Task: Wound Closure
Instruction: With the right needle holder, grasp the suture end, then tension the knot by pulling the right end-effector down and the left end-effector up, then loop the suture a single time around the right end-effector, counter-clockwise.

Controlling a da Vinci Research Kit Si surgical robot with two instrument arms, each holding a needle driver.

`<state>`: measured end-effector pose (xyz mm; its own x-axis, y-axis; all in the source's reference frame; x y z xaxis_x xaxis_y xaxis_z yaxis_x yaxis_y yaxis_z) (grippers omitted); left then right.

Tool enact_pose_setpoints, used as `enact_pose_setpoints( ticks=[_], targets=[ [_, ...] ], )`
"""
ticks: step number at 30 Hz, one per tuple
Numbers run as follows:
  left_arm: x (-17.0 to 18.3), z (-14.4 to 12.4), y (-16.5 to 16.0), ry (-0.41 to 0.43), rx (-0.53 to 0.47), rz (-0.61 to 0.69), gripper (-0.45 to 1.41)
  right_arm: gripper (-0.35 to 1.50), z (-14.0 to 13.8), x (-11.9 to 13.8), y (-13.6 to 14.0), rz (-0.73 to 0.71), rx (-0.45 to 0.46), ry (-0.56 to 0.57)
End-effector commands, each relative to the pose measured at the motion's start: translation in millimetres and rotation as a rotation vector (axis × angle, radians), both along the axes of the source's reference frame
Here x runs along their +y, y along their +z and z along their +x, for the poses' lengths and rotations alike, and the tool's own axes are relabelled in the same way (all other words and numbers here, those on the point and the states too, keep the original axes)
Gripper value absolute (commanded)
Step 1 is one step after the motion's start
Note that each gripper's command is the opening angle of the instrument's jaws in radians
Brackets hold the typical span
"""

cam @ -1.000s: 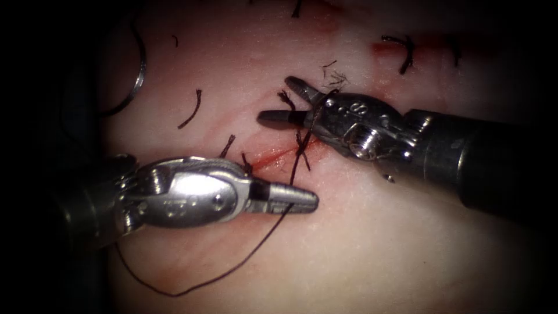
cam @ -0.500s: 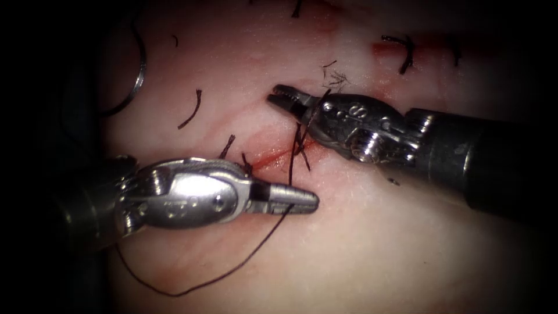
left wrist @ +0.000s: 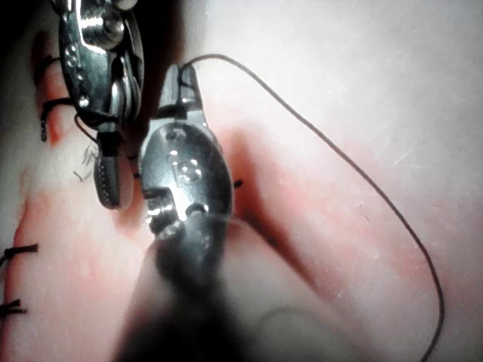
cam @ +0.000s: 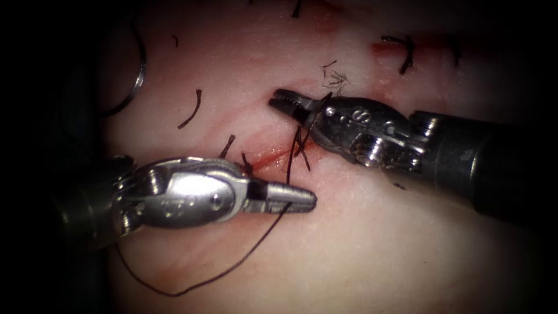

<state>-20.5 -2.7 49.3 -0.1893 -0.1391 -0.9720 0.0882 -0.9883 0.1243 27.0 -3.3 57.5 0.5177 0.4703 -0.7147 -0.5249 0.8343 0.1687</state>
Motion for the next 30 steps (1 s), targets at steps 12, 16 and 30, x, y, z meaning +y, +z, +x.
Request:
enact_pose_setpoints(
  ticks=[12,16,30],
  targets=[
    [4.0,2.0,-1.5,-0.048,0.018,0.048,-0.35,-0.35,0.0,-1.4,-3.5,-0.065,0.057,-0.005],
    [5.3,3.4,-1.7,-0.070,0.030,0.053,-0.35,-0.35,-0.7,-2.2,-4.5,-0.088,0.081,-0.006],
    [13.2,5.8,0.2,-0.147,0.080,0.107,-0.35,-0.35,-1.8,-6.0,-6.8,-0.140,0.127,-0.063]
  ],
)
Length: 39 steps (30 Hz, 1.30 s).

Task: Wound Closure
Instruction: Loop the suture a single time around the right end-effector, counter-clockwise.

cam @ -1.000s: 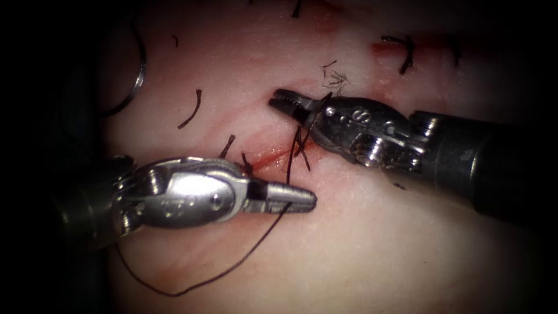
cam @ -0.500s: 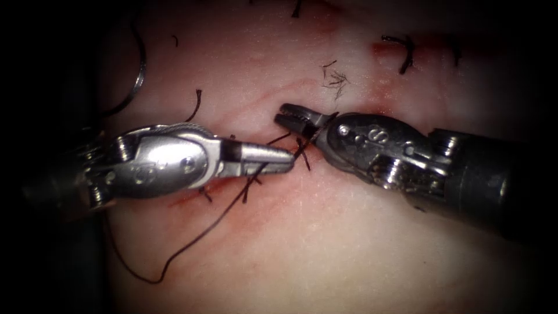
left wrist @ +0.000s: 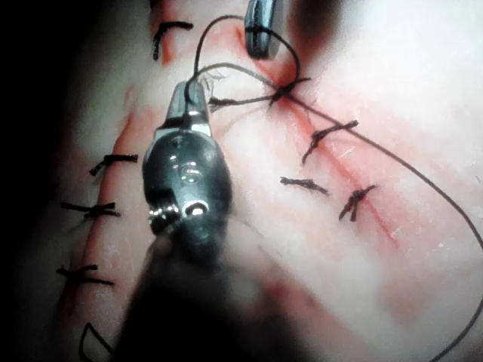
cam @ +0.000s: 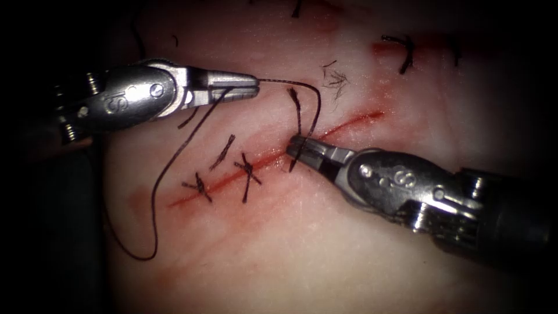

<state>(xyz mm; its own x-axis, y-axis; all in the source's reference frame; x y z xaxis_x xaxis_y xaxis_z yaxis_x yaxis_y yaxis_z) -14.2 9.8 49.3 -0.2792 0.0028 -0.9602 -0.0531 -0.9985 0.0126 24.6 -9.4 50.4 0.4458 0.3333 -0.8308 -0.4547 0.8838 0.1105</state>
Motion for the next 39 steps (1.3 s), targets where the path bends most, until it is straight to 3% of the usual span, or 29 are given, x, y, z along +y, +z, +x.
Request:
enact_pose_setpoints(
  ticks=[1,6,11,16,17,19,20,25,33,35,36,38,39],
  targets=[
    [2.2,-0.5,0.5,-0.009,0.003,0.000,-0.35,-0.35,0.4,-0.2,0.2,-0.001,0.001,-0.006],
    [4.1,-0.5,1.0,-0.033,0.022,0.003,-0.35,-0.35,0.0,-0.1,0.6,0.002,-0.006,-0.009],
    [2.7,-0.5,0.5,-0.035,0.023,0.003,-0.35,-0.35,-0.3,0.9,1.2,-0.031,0.043,0.018],
    [0.8,-0.4,-0.6,-0.019,0.014,0.018,-0.35,-0.35,-1.8,1.4,0.2,-0.037,0.093,0.040],
    [0.5,-0.4,-1.0,-0.016,0.012,0.021,-0.35,-0.16,-2.1,1.8,-0.1,-0.050,0.117,0.056],
    [-0.1,-0.3,-2.0,-0.007,0.008,0.020,-0.35,0.71,-2.3,2.6,-0.4,-0.065,0.139,0.113],
    [-0.3,-0.3,-2.6,-0.002,0.006,0.014,-0.35,0.93,-2.4,3.0,-0.4,-0.073,0.138,0.137],
    [-0.3,-0.4,-6.8,0.047,-0.029,0.031,-0.35,1.16,-2.4,4.9,0.3,-0.079,0.127,0.183],
    [-1.0,-1.2,-13.7,0.196,-0.156,0.069,-0.35,1.40,0.7,6.7,4.1,-0.024,0.129,0.129],
    [-1.2,-1.3,-15.1,0.241,-0.192,0.081,-0.35,1.24,1.6,7.0,4.8,-0.022,0.162,0.089],
    [-1.3,-1.3,-15.6,0.255,-0.205,0.085,-0.35,0.88,1.9,7.1,4.9,-0.017,0.186,0.058],
    [-1.2,-1.4,-16.6,0.284,-0.243,0.086,-0.35,-0.13,2.7,7.2,5.1,0.007,0.265,-0.060],
    [-1.1,-1.4,-17.0,0.293,-0.260,0.088,-0.35,-0.35,3.4,7.3,5.2,0.019,0.287,-0.083]
  ],
)
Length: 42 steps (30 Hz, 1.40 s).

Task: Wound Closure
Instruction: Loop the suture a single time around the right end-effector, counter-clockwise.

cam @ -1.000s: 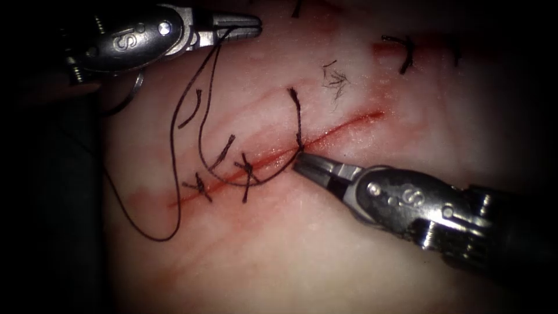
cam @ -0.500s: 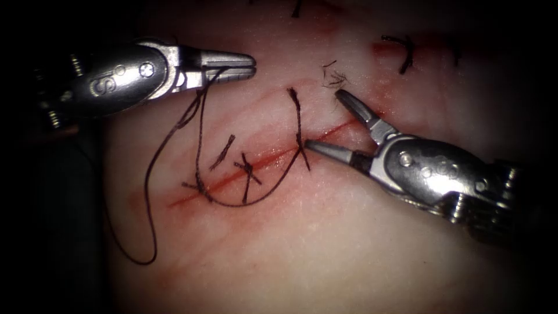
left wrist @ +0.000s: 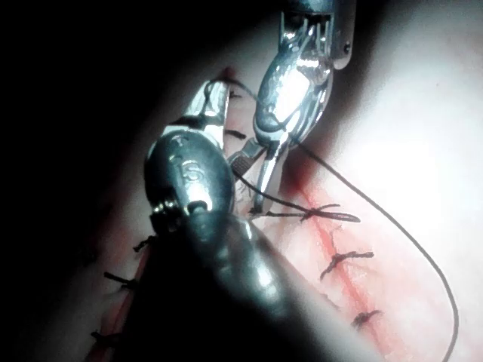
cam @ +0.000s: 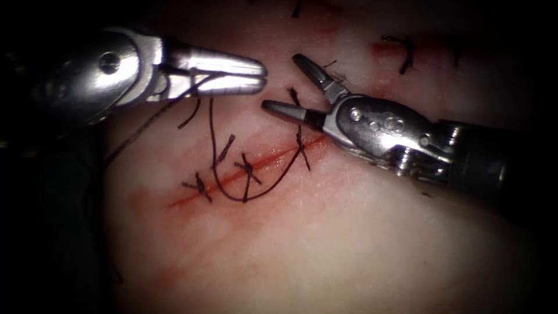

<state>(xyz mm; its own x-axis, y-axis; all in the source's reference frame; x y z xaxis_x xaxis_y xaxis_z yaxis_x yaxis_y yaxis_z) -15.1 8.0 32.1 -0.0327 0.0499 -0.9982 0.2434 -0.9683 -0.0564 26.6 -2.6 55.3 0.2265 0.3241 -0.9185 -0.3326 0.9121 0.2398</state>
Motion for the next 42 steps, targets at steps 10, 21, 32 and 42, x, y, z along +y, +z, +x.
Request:
enact_pose_setpoints(
  ticks=[10,21,32,42],
  targets=[
    [2.6,-0.5,-1.2,0.090,-0.164,0.028,-0.35,-0.35,5.6,0.0,0.3,0.064,0.131,-0.124],
    [3.3,-1.2,0.9,0.212,-0.327,0.051,-0.35,-0.35,7.5,-0.6,-0.5,0.115,0.421,-0.284],
    [4.5,-1.3,4.9,0.225,-0.389,0.066,-0.35,-0.35,7.4,-0.2,-2.4,0.120,0.681,-0.293],
    [3.1,-0.8,9.6,0.201,-0.359,0.061,-0.35,-0.35,6.2,0.4,-4.2,0.148,0.846,-0.224]
  ],
)
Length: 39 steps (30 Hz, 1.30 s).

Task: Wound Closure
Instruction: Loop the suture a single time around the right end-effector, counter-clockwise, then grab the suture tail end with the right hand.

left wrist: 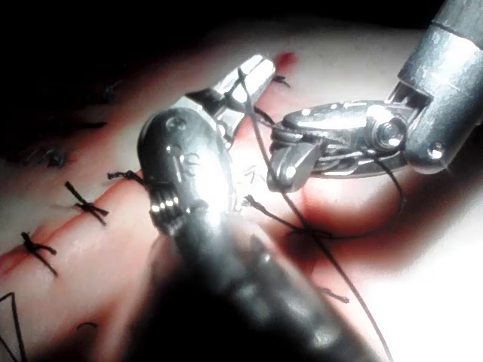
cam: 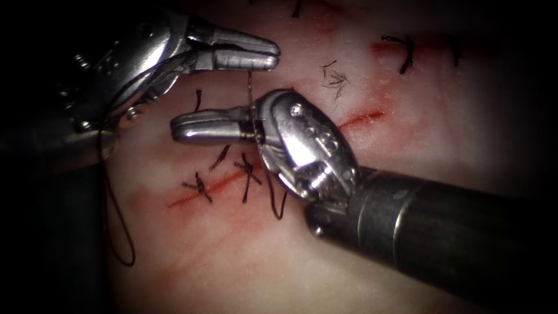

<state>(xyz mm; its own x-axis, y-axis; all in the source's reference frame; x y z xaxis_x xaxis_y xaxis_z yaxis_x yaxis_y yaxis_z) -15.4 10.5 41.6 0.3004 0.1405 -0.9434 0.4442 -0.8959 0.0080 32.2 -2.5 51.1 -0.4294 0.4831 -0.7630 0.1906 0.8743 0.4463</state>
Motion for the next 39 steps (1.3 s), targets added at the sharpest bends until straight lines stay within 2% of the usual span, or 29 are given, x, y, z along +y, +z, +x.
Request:
enact_pose_setpoints(
  ticks=[1,6,12,18,20,21,22,24,25,27,29,33,39],
  targets=[
    [0.6,-0.3,0.4,-0.012,-0.003,0.000,-0.35,-0.35,0.4,0.4,0.0,0.008,0.017,0.003],
    [1.0,0.8,0.7,-0.048,0.001,0.011,-0.35,-0.35,-1.4,0.6,-0.7,0.049,0.089,0.033],
    [1.1,2.0,2.2,-0.117,0.040,0.010,-0.35,-0.35,-2.7,0.8,-1.4,0.103,0.095,0.080],
    [-0.7,1.9,4.5,-0.191,0.101,-0.022,-0.35,-0.35,-3.1,1.2,-1.1,0.140,0.095,0.106],
    [-1.4,1.6,5.2,-0.223,0.140,-0.040,-0.35,-0.16,-3.2,1.7,-0.7,0.175,0.069,0.140],
    [-1.7,1.4,5.5,-0.234,0.154,-0.046,-0.35,0.05,-3.4,2.0,-0.5,0.198,0.052,0.165],
    [-2.0,1.3,5.7,-0.243,0.170,-0.054,-0.35,0.19,-3.5,2.2,-0.3,0.218,0.038,0.185],
    [-2.5,0.8,6.0,-0.260,0.207,-0.071,-0.35,0.79,-3.7,2.8,0.2,0.269,0.003,0.250],
    [-2.7,0.5,6.1,-0.265,0.226,-0.079,-0.35,0.94,-3.9,3.0,0.5,0.285,-0.015,0.278],
    [-3.0,-0.1,6.3,-0.274,0.265,-0.095,-0.35,1.11,-4.3,3.4,1.0,0.320,-0.073,0.315],
    [-3.1,-0.7,6.3,-0.282,0.290,-0.102,-0.35,1.13,-4.8,3.6,1.6,0.324,-0.129,0.335],
    [-3.8,-2.3,6.1,-0.309,0.324,-0.127,-0.35,1.01,-6.1,3.3,2.8,0.353,-0.256,0.356],
    [-6.2,-4.9,6.6,-0.291,0.389,-0.167,-0.35,0.94,-7.4,2.3,3.7,0.369,-0.461,0.387]
  ],
)
